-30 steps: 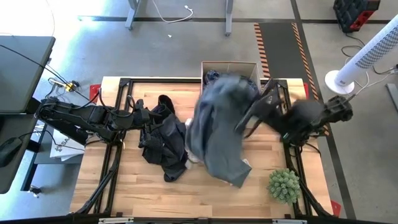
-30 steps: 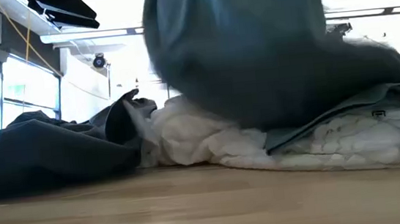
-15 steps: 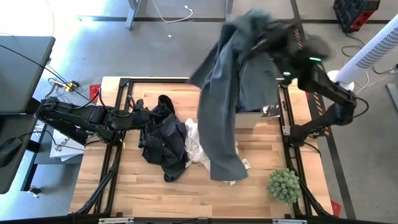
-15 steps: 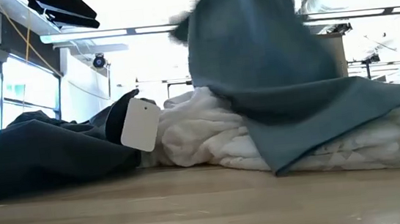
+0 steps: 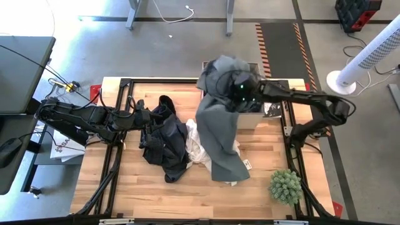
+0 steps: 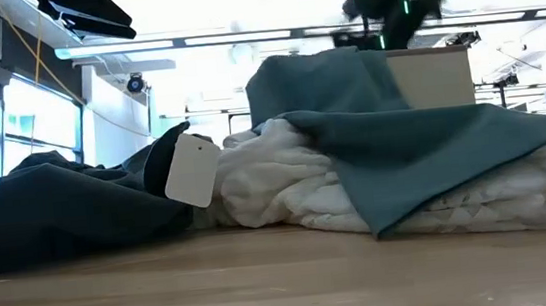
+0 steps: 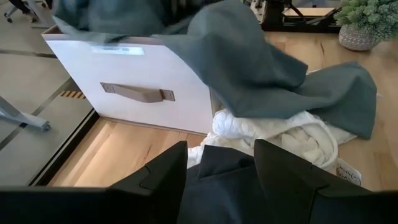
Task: Sort clothes
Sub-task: Put the gray pants into the laundry organizer
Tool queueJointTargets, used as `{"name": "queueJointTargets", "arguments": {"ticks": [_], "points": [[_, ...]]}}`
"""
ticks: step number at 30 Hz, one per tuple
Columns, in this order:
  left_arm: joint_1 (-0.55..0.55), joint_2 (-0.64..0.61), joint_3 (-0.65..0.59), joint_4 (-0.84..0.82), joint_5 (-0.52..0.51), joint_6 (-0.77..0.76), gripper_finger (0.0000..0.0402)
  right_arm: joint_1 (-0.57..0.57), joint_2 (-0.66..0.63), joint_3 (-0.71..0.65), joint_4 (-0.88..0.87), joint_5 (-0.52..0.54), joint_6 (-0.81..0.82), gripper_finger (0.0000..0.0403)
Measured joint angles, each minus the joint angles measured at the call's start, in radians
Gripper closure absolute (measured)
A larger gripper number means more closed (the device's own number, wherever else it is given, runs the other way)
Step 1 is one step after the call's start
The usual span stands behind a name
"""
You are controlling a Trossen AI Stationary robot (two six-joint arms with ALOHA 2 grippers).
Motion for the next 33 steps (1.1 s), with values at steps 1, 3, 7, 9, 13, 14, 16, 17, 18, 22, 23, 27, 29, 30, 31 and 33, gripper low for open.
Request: {"name": "queueJointTargets", "arguments": {"ticks": [1,3,7,9,13,14,16,17,18,22,23,27,29,30,31,33], "points": [[0.000,0.000,0.000,0.003,0.000,0.000,0.0220,-0.005,0.014,-0.025,0.023,0.022,0.014,0.0349],[0.000,0.000,0.000,0.004,0.000,0.000,0.0220,-0.014,0.033,-0.041,0.022,0.033,0.029,0.0327],[0.000,0.000,0.000,0.003,-0.003,0.000,0.0220,-0.021,0.033,0.047,-0.132,-0.034,0.028,0.0286],[0.000,0.000,0.000,0.003,-0.007,0.000,0.0220,-0.022,0.038,0.161,-0.297,-0.081,0.044,0.0270],[0.000,0.000,0.000,0.003,-0.010,0.000,0.0220,-0.021,0.038,0.455,-0.660,-0.153,0.068,0.0257],[0.000,0.000,0.000,0.003,-0.010,0.000,0.0220,-0.021,0.037,0.529,-0.744,-0.158,0.076,0.0256],[0.000,0.000,0.000,0.003,-0.010,0.000,0.0220,-0.020,0.037,0.677,-0.879,-0.159,0.113,0.0255],[0.000,0.000,0.000,0.003,-0.010,0.000,0.0220,-0.020,0.036,0.743,-0.926,-0.160,0.125,0.0255],[0.000,0.000,0.000,0.003,-0.010,0.000,0.0220,-0.020,0.034,0.803,-0.956,-0.159,0.126,0.0255],[0.000,0.000,0.000,0.003,-0.010,0.000,0.0220,-0.006,0.032,0.957,-0.870,-0.005,0.041,0.0254],[0.000,0.000,0.000,0.003,-0.010,0.000,0.0220,-0.005,0.032,0.968,-0.815,0.074,0.027,0.0254],[0.000,0.000,0.000,0.003,-0.010,0.000,0.0220,-0.049,0.032,0.906,-0.574,0.202,-0.051,0.0258],[0.000,0.000,0.000,0.002,-0.010,0.000,0.0220,-0.086,0.033,0.812,-0.434,0.157,-0.057,0.0262],[0.000,0.000,0.000,0.002,-0.011,0.000,0.0220,-0.102,0.038,0.755,-0.366,0.130,-0.048,0.0264],[0.000,0.000,0.000,0.003,-0.011,0.000,0.0220,-0.116,0.046,0.693,-0.302,0.106,-0.038,0.0266],[0.000,0.000,0.000,0.002,-0.011,0.000,0.0220,-0.137,0.075,0.564,-0.191,0.074,-0.011,0.0269]]}}
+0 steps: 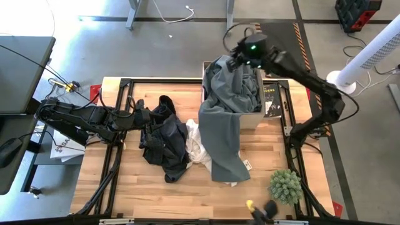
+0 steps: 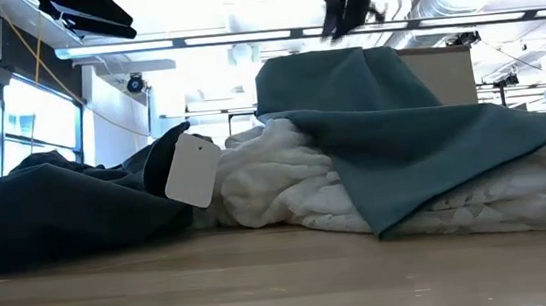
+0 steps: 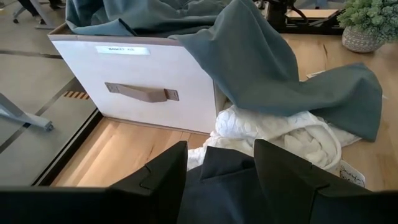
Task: Sort clothes
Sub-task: Put the gray pants into the laundry organizer
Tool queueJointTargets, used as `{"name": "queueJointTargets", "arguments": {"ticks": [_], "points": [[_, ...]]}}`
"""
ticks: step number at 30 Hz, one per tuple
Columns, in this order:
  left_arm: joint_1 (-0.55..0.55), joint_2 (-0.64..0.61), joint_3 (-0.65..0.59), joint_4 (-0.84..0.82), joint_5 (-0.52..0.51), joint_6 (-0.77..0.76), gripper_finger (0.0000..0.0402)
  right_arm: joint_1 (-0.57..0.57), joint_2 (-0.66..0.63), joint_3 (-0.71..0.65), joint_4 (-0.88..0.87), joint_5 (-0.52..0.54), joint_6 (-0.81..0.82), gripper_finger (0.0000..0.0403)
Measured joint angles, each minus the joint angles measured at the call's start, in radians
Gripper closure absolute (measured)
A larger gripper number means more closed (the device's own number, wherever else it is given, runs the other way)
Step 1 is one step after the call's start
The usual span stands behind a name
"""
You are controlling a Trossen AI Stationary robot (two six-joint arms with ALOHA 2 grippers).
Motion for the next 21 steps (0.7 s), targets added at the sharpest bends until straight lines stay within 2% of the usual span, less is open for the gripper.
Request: {"name": "queueJointTargets", "arguments": {"ticks": [3,5,7,10,15,21], "points": [[0.000,0.000,0.000,0.000,0.000,0.000,0.0220,-0.023,0.077,-0.179,0.078,-0.055,0.060,0.0270],[0.000,0.000,0.000,0.000,0.000,0.000,0.0220,-0.034,0.143,-0.271,0.096,-0.143,0.096,0.0270],[0.000,0.000,0.000,0.000,0.000,0.000,0.0220,-0.038,0.208,-0.339,0.121,-0.214,0.114,0.0270],[0.000,0.000,0.000,0.000,-0.002,0.003,0.0220,-0.031,0.261,-0.379,0.139,-0.247,0.130,0.0270],[0.000,0.000,0.000,-0.001,-0.018,0.011,0.0220,-0.029,0.264,-0.322,0.080,-0.253,0.117,0.0270],[0.000,0.000,0.000,-0.009,-0.019,0.007,0.0220,-0.015,0.145,-0.058,-0.196,-0.224,0.136,0.0270]]}}
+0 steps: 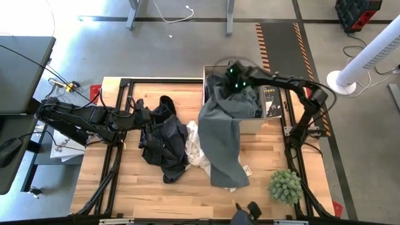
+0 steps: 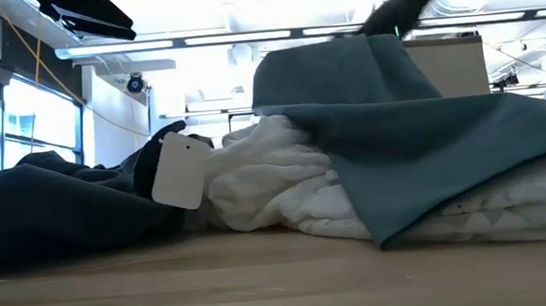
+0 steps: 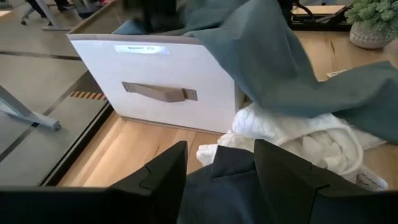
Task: Sort clothes
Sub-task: Put the gray pants into the laundry organizer
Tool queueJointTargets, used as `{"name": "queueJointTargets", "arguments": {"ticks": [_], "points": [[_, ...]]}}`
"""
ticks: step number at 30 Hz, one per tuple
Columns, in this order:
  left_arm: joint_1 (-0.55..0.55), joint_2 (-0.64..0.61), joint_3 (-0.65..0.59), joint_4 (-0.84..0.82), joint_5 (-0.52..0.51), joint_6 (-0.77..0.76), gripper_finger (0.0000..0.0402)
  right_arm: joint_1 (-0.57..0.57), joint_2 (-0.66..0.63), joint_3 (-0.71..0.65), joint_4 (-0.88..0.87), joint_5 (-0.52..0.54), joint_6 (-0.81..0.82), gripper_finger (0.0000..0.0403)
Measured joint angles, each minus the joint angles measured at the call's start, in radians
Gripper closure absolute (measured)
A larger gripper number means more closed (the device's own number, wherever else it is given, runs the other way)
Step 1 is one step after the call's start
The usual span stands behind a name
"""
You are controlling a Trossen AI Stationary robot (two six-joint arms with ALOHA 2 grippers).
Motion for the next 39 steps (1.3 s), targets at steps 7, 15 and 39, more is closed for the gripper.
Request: {"name": "queueJointTargets", "arguments": {"ticks": [7,15,39], "points": [[0.000,0.000,0.000,0.002,0.000,-0.006,0.0220,0.095,-0.040,0.302,-0.343,0.248,0.086,0.0270],[0.000,0.000,0.000,0.001,0.001,-0.006,0.0220,0.159,-0.034,0.121,0.120,0.301,-0.062,0.0270],[0.000,0.000,0.000,-0.008,-0.012,-0.002,0.0220,0.177,-0.042,0.162,-0.089,0.355,-0.006,0.0270]]}}
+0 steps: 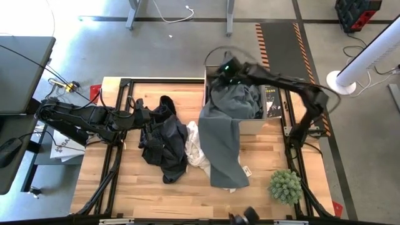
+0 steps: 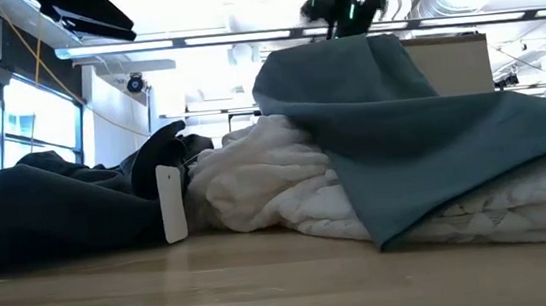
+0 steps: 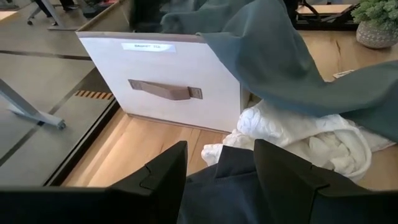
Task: Sort clothes
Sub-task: Put the gray pants into the laundry organizer
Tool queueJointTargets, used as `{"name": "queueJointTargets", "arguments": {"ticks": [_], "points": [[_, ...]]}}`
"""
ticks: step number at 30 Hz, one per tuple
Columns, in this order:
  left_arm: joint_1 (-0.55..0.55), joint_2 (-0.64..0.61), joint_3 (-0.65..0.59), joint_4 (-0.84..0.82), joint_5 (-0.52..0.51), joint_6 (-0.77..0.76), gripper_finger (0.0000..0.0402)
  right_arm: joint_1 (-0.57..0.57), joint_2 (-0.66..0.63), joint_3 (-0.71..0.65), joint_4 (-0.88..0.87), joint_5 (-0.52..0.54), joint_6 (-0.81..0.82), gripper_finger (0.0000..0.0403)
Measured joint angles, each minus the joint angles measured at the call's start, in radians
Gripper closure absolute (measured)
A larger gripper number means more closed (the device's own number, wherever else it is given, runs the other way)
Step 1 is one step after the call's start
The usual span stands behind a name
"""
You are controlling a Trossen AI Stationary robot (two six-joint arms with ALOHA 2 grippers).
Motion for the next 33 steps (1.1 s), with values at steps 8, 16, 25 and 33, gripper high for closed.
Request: {"name": "queueJointTargets", "arguments": {"ticks": [8,16,25,33], "points": [[0.000,0.000,0.000,-0.028,-0.001,-0.017,0.0220,0.373,-0.229,-0.002,-0.145,0.052,0.047,0.0270],[0.000,0.000,0.000,-0.029,0.001,-0.023,0.0220,0.817,-0.304,-0.358,-0.135,0.034,0.491,0.0270],[0.000,0.000,0.000,-0.028,0.000,-0.021,0.0220,0.967,-0.298,-0.869,0.290,0.188,1.095,0.0270],[0.000,0.000,0.000,-0.028,-0.001,-0.021,0.0220,0.877,-0.294,-1.153,1.121,0.349,0.864,0.0276]]}}
